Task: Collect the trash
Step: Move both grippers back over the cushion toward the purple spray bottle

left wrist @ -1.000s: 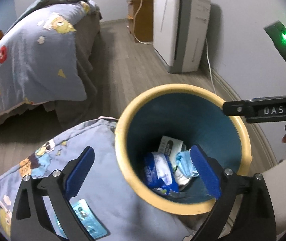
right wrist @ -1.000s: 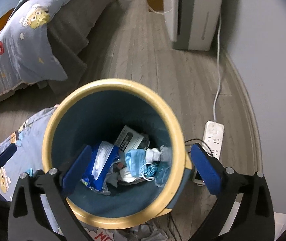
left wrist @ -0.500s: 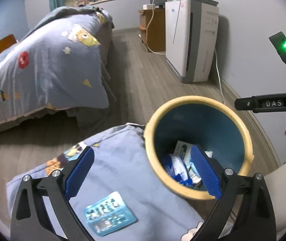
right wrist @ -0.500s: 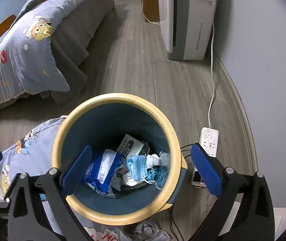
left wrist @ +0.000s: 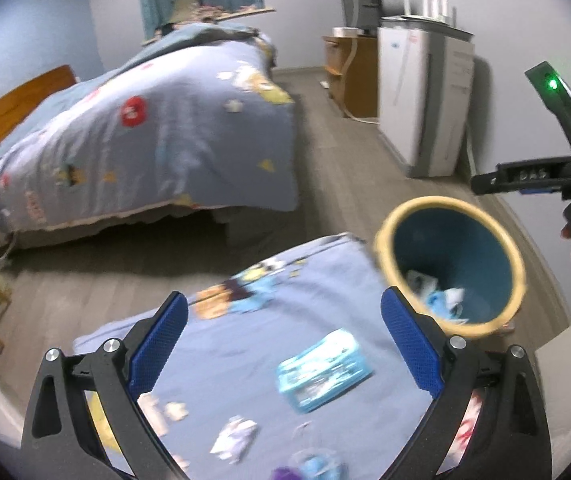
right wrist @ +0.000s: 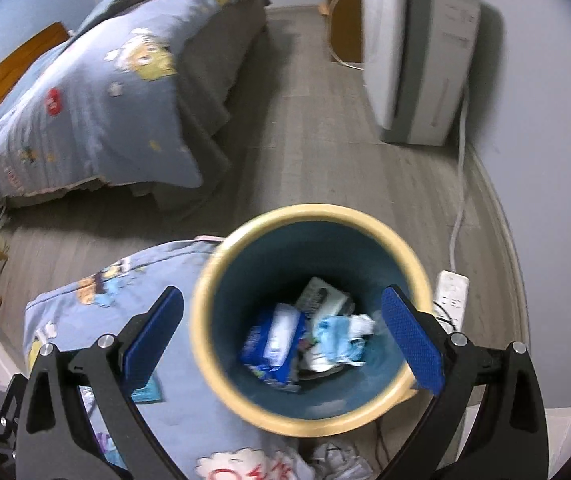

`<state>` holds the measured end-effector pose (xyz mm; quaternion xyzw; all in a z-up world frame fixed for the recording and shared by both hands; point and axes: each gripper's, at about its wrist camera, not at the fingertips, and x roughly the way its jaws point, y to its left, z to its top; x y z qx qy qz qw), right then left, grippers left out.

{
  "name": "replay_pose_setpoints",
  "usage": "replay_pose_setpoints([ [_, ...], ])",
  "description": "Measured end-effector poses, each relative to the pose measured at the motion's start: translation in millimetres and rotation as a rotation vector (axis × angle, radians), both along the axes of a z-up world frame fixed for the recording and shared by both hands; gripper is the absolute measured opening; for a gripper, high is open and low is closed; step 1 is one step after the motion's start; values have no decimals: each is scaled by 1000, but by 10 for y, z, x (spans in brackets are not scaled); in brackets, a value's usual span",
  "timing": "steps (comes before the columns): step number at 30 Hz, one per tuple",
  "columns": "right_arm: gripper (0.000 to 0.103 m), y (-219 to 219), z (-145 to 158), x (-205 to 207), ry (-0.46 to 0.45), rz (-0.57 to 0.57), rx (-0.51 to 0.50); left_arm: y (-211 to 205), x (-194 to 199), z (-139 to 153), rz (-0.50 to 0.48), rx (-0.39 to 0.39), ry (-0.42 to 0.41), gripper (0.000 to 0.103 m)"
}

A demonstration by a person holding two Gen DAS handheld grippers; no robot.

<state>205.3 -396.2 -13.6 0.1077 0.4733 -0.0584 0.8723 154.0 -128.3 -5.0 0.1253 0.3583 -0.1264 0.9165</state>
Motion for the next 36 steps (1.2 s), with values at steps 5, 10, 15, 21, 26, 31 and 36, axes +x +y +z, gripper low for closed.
replay_pose_setpoints([
  [5,97,377,67,-9,-9,53,-1,502,-225,55,74,6,4,97],
  [10,97,773,74,-88,0,115,9,956,-560,31,138,-27,22,97],
  [15,97,1169,73,-314,4,166,39,1236,-848,-107,179,-48,52,97],
  [21,97,1634,-161,-608,34,191,-12,1440,-1056,-327,224,-87,95,97],
  [26,97,1894,-493,-824,64,175,-77,1432,-1113,-487,191,-66,113,97],
  [31,97,2053,-747,-965,103,170,-56,1515,-1127,-595,206,-22,121,97],
  [36,93,2235,-981,-1061,157,191,-45,1662,-1117,-604,237,-48,138,97],
])
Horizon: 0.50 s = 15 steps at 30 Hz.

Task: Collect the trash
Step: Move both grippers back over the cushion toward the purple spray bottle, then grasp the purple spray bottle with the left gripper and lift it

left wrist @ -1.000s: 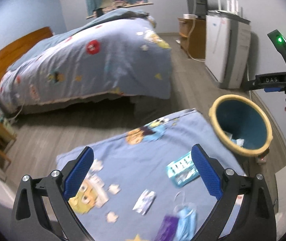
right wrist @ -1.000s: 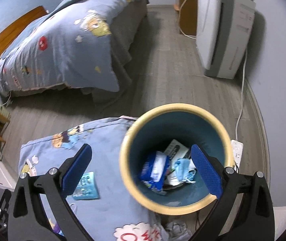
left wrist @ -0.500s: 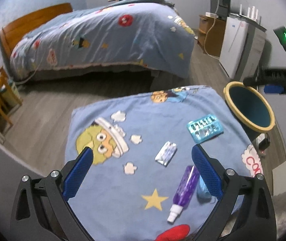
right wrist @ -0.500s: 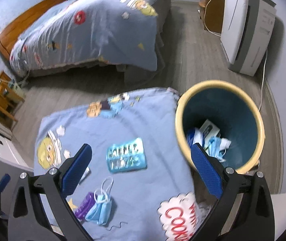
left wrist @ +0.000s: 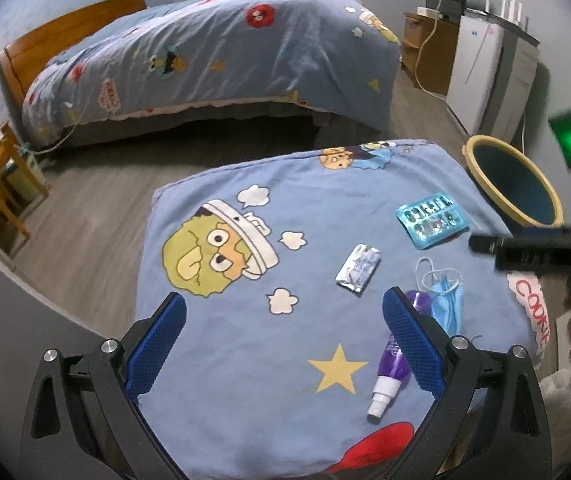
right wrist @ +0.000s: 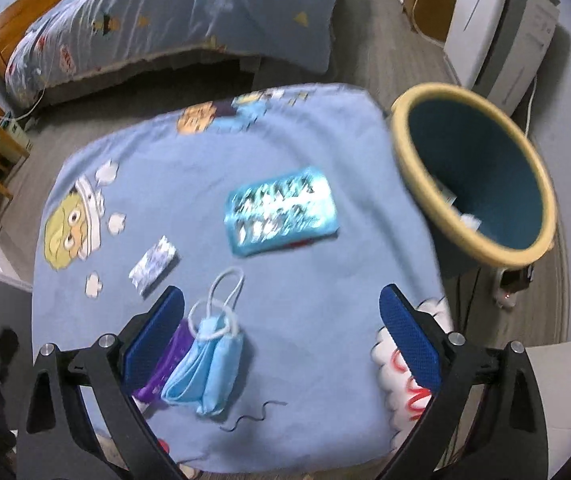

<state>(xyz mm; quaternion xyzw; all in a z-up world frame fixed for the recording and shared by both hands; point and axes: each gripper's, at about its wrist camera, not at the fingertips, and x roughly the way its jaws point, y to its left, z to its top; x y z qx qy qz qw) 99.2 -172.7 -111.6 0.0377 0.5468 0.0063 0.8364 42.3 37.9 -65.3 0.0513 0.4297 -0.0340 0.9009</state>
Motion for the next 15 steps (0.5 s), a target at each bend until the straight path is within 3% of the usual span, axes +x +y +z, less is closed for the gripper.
replay_pose_setpoints([
  [7,68,207,-301,-54,101,43,23,94,11,3,18,-39,14,97],
  [10,50,259,-399,-57,145,62,57,97,18,-2,16,-45,18,97],
  [12,36,242,-450,-43,179,50,141,98,28,-15,14,-45,22,97],
  [15,17,220,-409,-35,181,46,166,70,29,-49,2,-44,33,97],
])
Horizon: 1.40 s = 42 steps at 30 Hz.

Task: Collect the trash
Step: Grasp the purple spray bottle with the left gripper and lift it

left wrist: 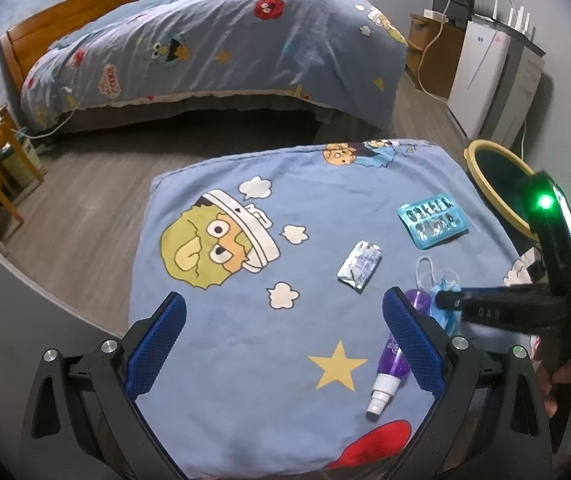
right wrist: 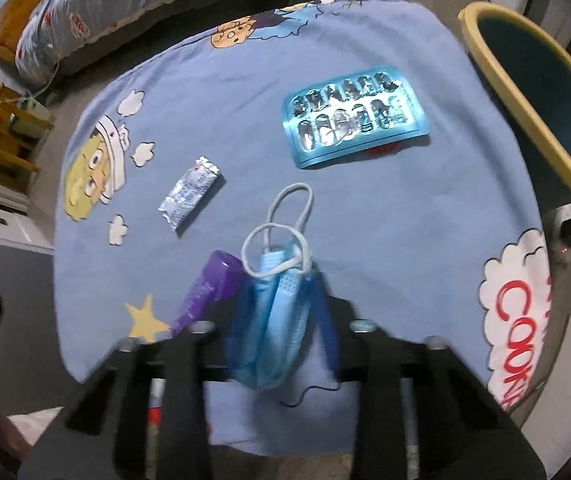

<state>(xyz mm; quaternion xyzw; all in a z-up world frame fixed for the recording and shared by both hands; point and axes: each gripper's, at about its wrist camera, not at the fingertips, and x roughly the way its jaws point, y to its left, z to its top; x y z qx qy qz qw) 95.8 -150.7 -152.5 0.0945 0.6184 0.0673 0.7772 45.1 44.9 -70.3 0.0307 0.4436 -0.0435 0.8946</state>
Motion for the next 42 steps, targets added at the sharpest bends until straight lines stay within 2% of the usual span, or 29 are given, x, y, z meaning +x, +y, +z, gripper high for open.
replay_pose_setpoints([
  [2,13,-17,84,17,-10,9,-9,-37,-4,-45,-6,-8,16,97],
  [6,12,-38,382,89,-48,72,-89,-136,7,-199,-17,-49,61,97],
  [11,12,-34,834,161,-183,186,-220,-366,30,-346,-54,-55,72,97],
  [13,12,-86,904,172,-223,192,-220,-472,26,-407,-80,-56,71,95],
  [15,12,-132,877,186,-228,181,-178,-580,32,-496,-113,-53,90,93],
  [16,12,-147,849,198,-219,174,-166,-639,35,-552,-135,-53,105,87],
  [17,12,-168,800,215,-202,162,-151,-680,40,-589,-151,-50,116,74],
  [19,12,-196,759,227,-189,153,-138,-771,56,-697,-188,-32,146,62],
  [22,12,-197,742,249,-192,152,-137,-877,62,-794,-227,-11,160,57],
  [26,12,-210,720,278,-193,145,-116,-987,74,-874,-269,-8,173,56],
  [30,12,-200,700,283,-183,149,-102,-1040,104,-965,-277,-13,186,53],
  [35,12,-186,690,276,-178,161,-105,-1050,131,-1072,-291,3,204,40],
  [42,12,-208,709,286,-190,157,-101,-1038,123,-1030,-294,17,193,37],
])
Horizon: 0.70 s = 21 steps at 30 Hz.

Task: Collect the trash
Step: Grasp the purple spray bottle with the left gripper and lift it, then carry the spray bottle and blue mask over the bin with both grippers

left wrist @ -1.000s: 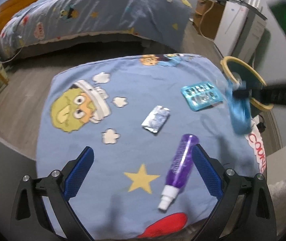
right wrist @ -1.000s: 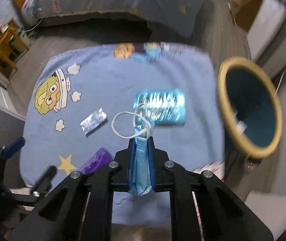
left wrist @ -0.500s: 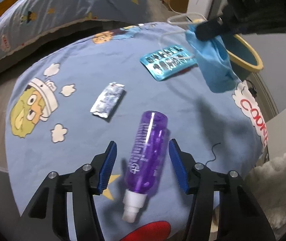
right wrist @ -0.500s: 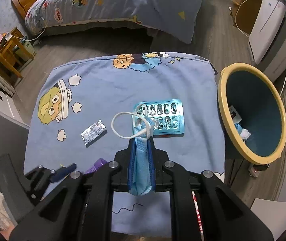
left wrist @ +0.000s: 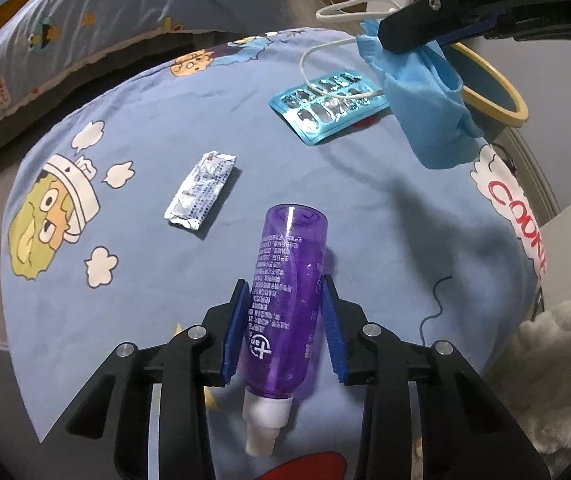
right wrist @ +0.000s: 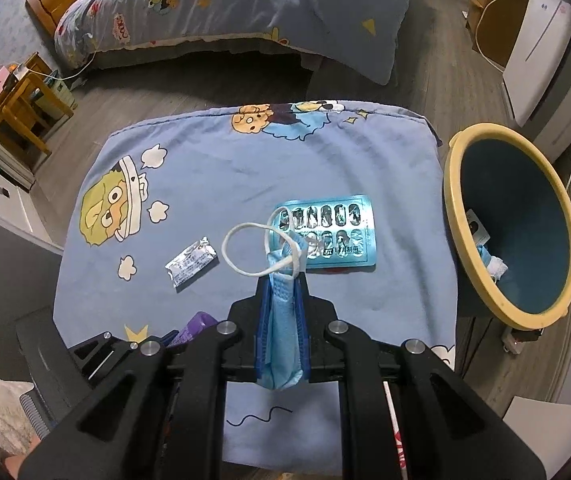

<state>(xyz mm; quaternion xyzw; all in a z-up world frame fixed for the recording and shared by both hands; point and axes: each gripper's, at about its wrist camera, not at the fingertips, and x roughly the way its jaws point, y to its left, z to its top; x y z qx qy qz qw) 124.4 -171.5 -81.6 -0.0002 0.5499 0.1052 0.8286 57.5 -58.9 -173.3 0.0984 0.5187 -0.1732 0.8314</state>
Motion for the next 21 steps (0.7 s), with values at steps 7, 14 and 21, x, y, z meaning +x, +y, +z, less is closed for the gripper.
replay_pose_setpoints([
  [7,12,-13,69,6,-21,-3,8,87,7,212,30,-8,-54,36],
  [14,12,-34,210,18,-60,-17,22,207,59,535,67,-38,-143,34],
  [21,12,-47,388,25,-114,-21,28,385,174,959,114,-69,-240,34],
])
